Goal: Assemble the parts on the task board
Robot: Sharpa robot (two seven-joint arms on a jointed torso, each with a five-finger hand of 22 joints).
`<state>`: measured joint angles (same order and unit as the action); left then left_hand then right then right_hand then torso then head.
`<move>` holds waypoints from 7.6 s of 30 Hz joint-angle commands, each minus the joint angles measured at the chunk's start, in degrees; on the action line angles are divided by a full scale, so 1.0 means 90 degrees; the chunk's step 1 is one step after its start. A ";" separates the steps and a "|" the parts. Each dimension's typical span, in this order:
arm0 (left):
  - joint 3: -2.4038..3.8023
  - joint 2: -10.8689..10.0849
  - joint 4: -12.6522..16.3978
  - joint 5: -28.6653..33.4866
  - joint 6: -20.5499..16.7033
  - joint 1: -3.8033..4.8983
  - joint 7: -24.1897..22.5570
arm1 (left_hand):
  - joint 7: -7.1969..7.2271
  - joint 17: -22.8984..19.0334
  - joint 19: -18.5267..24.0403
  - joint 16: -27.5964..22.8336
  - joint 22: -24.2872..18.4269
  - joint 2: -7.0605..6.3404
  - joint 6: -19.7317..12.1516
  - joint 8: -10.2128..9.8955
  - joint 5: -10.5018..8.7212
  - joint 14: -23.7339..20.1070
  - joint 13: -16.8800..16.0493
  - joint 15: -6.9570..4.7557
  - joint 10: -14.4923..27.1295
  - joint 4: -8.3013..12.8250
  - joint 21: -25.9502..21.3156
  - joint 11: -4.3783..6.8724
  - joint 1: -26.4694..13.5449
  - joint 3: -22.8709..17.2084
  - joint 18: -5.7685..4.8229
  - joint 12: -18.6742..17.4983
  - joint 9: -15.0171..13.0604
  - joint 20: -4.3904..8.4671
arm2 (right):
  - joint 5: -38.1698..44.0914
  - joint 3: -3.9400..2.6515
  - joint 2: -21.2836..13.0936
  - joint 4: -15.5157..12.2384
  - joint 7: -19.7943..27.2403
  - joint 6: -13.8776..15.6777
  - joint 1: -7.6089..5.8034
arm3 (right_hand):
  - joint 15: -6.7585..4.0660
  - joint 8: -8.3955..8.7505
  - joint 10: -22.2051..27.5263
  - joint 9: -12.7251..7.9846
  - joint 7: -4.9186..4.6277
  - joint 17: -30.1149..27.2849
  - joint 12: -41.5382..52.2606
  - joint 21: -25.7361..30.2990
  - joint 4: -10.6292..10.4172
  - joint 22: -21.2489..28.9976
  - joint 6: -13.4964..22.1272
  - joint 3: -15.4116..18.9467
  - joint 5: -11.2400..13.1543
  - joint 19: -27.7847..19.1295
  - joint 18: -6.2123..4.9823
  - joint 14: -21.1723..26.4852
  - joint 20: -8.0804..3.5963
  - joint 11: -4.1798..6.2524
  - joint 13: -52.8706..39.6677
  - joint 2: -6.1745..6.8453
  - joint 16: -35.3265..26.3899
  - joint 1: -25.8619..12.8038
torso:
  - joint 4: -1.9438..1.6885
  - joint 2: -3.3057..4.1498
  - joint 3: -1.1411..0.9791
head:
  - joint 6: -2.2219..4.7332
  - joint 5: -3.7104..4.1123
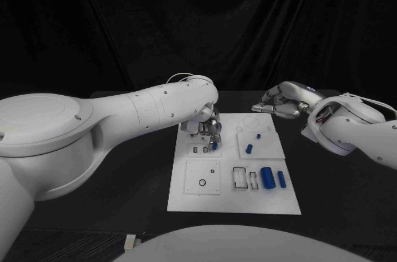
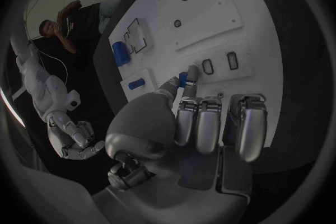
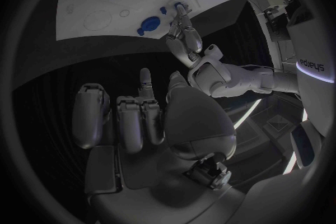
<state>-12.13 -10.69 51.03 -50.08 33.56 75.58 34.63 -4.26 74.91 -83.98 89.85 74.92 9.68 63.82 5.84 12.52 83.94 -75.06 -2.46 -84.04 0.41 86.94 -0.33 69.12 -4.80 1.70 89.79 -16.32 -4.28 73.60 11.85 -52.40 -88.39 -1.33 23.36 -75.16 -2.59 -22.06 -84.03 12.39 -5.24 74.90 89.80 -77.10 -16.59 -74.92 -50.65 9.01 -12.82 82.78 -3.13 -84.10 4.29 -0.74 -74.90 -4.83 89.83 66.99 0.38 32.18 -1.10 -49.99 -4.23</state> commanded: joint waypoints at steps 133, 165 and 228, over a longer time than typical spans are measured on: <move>-0.0008 -0.1584 0.1866 -0.0253 -0.1540 -0.0038 -0.0103 | 0.0013 0.1676 0.0424 0.0017 0.0608 -0.0354 -0.0525 0.0645 0.0285 0.0673 -0.1660 -0.0089 -0.0663 0.1234 -0.0810 0.0086 -0.0871 -0.2394 0.0176 0.0023 -0.1698 0.0115 | 0.0011 -0.0004 0.0012 0.0029 -0.0333 -0.0532 0.0193 | 0.0025 0.0086 -0.0663 0.0027 -0.0024 0.1677 0.0023 0.0422 0.0017 -0.1073 -0.0022 0.0115 -0.0103 -0.0257 -0.0100 -0.0656 -0.0020 -0.0011 -0.1678 -0.0039 0.0019 0.0518 | 0.0001 -0.0012 0.0003 | -0.0001 -0.0347; -0.0008 -0.1562 0.1806 -0.0253 -0.1473 -0.0105 -0.0106 | 0.0004 0.1676 0.0551 0.0017 0.0459 -0.0447 -0.0673 0.0480 -0.0426 0.0673 -0.1660 -0.0075 -0.0663 0.0579 -0.1102 0.0074 -0.1263 -0.2023 0.0227 0.0023 -0.1699 0.0105 | 0.0011 -0.0004 0.0007 0.0027 -0.0365 -0.0585 0.0198 | 0.0025 0.0090 -0.0663 0.0027 -0.0024 0.1677 0.0023 0.0445 0.0019 -0.1067 -0.0022 0.0118 -0.0113 -0.0268 -0.0104 -0.0656 -0.0022 -0.0011 -0.1678 -0.0038 0.0019 0.0543 | 0.0002 -0.0016 0.0003 | -0.0001 -0.0365; -0.0009 -0.1611 0.1895 -0.0253 -0.1436 -0.0140 -0.0132 | 0.0118 0.1676 0.0609 0.0017 0.0390 -0.0502 -0.0353 0.0539 0.0001 0.0673 -0.1587 -0.0147 -0.0615 0.0712 -0.1328 0.0157 -0.0745 -0.2001 0.0263 -0.0064 -0.1755 0.0169 | 0.0011 -0.0004 0.0037 0.0067 -0.0508 -0.0816 0.0209 | 0.0020 0.0138 -0.0663 0.0023 -0.0031 0.1677 0.0023 0.0653 0.0026 -0.1007 0.0017 0.0130 -0.0197 -0.0370 -0.0144 -0.0656 -0.0026 -0.0005 -0.1678 -0.0044 0.0019 0.0725 | 0.0003 -0.0017 0.0003 | -0.0001 -0.0432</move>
<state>-12.23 -25.31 67.98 -52.53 20.64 74.50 34.18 -3.03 74.93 -78.65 89.85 74.91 5.44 60.54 10.54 12.37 83.95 -75.08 -3.29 -83.94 6.58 75.16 0.59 62.30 -22.80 3.54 89.36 -32.03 -2.86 73.58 11.85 -52.08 -87.83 -4.75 16.66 -73.42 -2.59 -21.17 -84.03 12.56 -5.24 74.90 89.80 -71.62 -16.43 -74.95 -50.65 9.79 -14.39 79.75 -4.05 -84.09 4.11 -0.74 -74.91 -5.21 89.83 72.92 0.40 32.03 -1.09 -49.99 -8.10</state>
